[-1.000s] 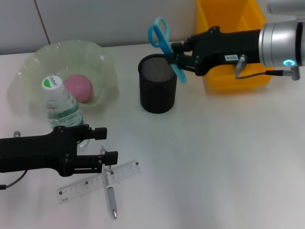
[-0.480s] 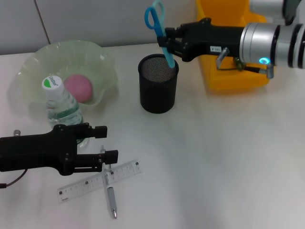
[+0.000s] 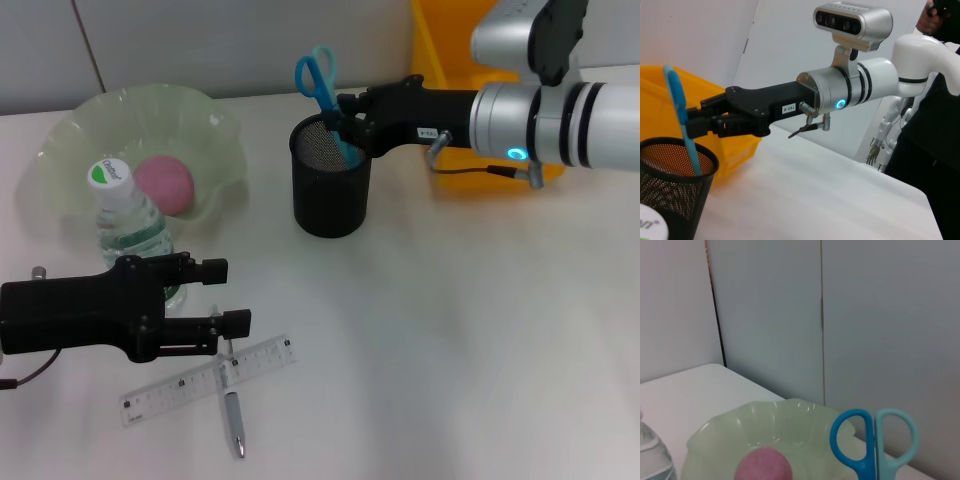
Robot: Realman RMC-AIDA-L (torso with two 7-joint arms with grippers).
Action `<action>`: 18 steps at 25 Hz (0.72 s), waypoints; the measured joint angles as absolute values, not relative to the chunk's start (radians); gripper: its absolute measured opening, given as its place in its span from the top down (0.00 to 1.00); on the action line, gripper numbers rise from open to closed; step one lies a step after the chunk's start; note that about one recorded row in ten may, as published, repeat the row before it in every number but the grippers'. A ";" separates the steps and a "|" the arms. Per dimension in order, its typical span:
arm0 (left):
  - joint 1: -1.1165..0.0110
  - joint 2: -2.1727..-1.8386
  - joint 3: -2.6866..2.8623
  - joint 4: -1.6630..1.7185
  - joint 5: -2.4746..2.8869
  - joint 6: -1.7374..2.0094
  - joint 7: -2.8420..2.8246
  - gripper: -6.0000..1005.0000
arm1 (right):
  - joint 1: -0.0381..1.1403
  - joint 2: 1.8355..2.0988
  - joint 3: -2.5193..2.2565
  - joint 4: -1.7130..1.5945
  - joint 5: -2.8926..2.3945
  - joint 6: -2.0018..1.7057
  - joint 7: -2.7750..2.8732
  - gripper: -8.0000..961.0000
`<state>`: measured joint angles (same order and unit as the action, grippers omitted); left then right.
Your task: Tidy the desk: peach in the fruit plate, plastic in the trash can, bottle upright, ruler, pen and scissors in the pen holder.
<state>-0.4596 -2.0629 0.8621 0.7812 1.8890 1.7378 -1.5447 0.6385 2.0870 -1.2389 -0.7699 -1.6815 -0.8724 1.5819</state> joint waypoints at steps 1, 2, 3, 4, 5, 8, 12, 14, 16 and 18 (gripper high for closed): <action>-0.460 -2.063 0.862 0.781 1.888 1.738 -1.545 0.19 | 0.638 2.087 -1.239 -0.770 -1.681 -0.872 1.582 0.77; -0.460 -2.063 0.862 0.781 1.888 1.738 -1.545 0.19 | 0.642 2.087 -1.239 -0.761 -1.678 -0.872 1.580 0.76; -0.460 -2.063 0.862 0.781 1.888 1.738 -1.545 0.19 | 0.645 2.086 -1.240 -0.754 -1.676 -0.871 1.580 0.76; -0.460 -2.063 0.862 0.781 1.888 1.738 -1.545 0.19 | 0.647 2.085 -1.240 -0.749 -1.674 -0.870 1.579 0.76; -0.460 -2.063 0.857 0.781 1.887 1.738 -1.545 0.19 | 0.647 2.085 -1.240 -0.748 -1.674 -0.870 1.579 0.76; -0.460 -2.063 0.853 0.781 1.887 1.738 -1.545 0.19 | 0.648 2.085 -1.240 -0.748 -1.673 -0.872 1.578 0.76; -0.460 -2.062 0.847 0.781 1.887 1.738 -1.545 0.19 | 0.650 2.083 -1.241 -0.743 -1.678 -0.871 1.578 0.76; -0.460 -2.062 0.847 0.781 1.887 1.738 -1.545 0.19 | 0.650 2.083 -1.241 -0.742 -1.678 -0.871 1.578 0.75; -0.460 -2.062 0.847 0.781 1.887 1.738 -1.545 0.19 | 0.651 2.082 -1.241 -0.738 -1.678 -0.871 1.578 0.75; -0.460 -2.062 0.841 0.782 1.887 1.739 -1.545 0.19 | 0.650 2.081 -1.241 -0.735 -1.679 -0.872 1.579 0.71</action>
